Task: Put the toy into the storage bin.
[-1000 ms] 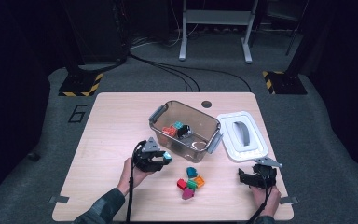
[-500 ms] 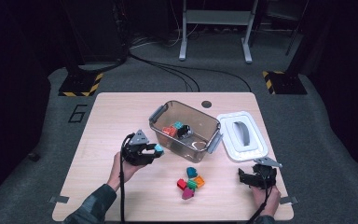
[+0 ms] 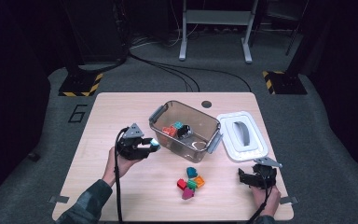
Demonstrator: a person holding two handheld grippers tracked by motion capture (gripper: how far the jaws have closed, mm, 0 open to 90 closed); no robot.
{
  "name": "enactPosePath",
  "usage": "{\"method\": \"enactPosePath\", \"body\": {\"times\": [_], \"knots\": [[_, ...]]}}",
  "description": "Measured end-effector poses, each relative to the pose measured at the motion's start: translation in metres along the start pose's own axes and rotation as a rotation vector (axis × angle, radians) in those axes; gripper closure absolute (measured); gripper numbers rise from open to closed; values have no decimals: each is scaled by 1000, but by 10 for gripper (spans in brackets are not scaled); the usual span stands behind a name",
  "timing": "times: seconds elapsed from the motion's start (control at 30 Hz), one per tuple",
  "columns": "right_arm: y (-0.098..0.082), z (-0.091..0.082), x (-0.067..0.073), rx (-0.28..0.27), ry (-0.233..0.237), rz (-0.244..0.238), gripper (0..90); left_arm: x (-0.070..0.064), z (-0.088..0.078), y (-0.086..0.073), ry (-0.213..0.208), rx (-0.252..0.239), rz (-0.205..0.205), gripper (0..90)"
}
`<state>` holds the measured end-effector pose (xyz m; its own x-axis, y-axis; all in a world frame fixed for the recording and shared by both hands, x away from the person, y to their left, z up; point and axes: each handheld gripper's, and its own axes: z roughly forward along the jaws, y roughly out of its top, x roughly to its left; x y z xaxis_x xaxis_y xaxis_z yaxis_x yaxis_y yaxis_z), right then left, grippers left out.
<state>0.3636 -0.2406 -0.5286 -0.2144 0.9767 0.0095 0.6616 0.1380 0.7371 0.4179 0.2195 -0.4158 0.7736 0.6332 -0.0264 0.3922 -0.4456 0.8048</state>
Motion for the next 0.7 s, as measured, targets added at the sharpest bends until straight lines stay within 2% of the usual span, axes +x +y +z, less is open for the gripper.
{"method": "enactPosePath", "body": {"times": [0.27,0.63,0.7], "knots": [[0,0,0,1,0,3,94,4,-12,12,6,-22,-1,590],[0,0,0,1,-1,4,94,8,-23,39,25,-50,27,590],[0,0,0,1,-1,4,94,9,-24,44,22,-43,36,590]]}}
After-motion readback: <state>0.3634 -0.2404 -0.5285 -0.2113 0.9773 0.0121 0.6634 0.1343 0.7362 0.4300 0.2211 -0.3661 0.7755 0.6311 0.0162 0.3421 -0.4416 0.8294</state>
